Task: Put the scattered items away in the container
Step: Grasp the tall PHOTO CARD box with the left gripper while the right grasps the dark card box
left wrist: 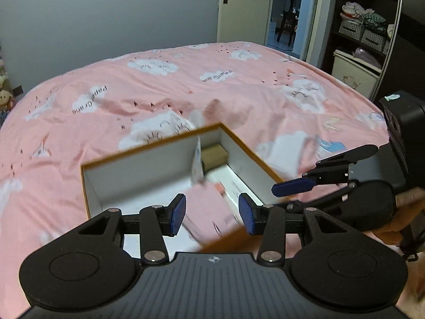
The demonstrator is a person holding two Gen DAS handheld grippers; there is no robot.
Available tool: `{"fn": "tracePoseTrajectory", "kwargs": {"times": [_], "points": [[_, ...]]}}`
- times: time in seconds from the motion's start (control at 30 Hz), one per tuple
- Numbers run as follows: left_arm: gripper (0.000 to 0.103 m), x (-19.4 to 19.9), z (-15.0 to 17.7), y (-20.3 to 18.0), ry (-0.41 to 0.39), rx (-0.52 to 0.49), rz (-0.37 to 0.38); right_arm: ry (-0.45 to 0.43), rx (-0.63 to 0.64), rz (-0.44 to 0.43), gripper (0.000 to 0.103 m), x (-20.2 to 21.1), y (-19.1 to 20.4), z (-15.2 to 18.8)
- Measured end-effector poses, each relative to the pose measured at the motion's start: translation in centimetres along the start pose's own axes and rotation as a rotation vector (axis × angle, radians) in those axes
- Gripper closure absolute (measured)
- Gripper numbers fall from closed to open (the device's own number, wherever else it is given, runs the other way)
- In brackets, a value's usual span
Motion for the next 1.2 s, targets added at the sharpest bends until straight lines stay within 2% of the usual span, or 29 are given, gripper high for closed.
{"fn": "tracePoseTrajectory", "kwargs": {"times": [0.13, 0.3, 0.47, 0.6, 0.8, 1.13, 1.2], "points": [[0.052, 1.0, 3.8, -0.6, 0.048, 0.105, 0.020, 0.001, -0.090, 0.009, 0.059, 2.0, 0.7, 3.3], [0.052, 0.3, 8.8, -2.0, 0.130, 0.289, 0.089, 0.062, -0.168, 0.055, 0.059, 3.5, 0.9, 8.1], [0.052, -0.7, 12.0, -3.5, 0.183, 0.375, 0.098, 0.108, -0.252, 0.069, 0.059, 4.4, 0.7, 11.5], [0.052, -1.4, 13.3, -4.5, 0.207, 0.385, 0.087, 0.133, -0.288, 0.077, 0.059, 4.6, 0.6, 13.1], [0.052, -3.5, 15.3, -4.1, 0.260, 0.422, 0.012, 0.145, -0.313, 0.087, 0.059, 4.8, 0.3, 14.4], [0.053, -6.0, 16.7, -4.4, 0.311, 0.447, 0.003, 0.208, -0.311, 0.104, 0.059, 3.6, -0.6, 15.7], [0.060, -6.4, 17.0, -4.4, 0.321, 0.440, -0.006, 0.222, -0.317, 0.102, 0.059, 3.4, -0.8, 15.8]]}}
Point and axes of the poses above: each gripper's, at about its wrist camera, not at the fingertips, and x roughly against the way its jaws point, y to its left, z to its underside, the point moved 8 cm from there along -x, roughly the way its jaws point, and after that the axes turned 11 degrees about -y, right-handed, at the moved point
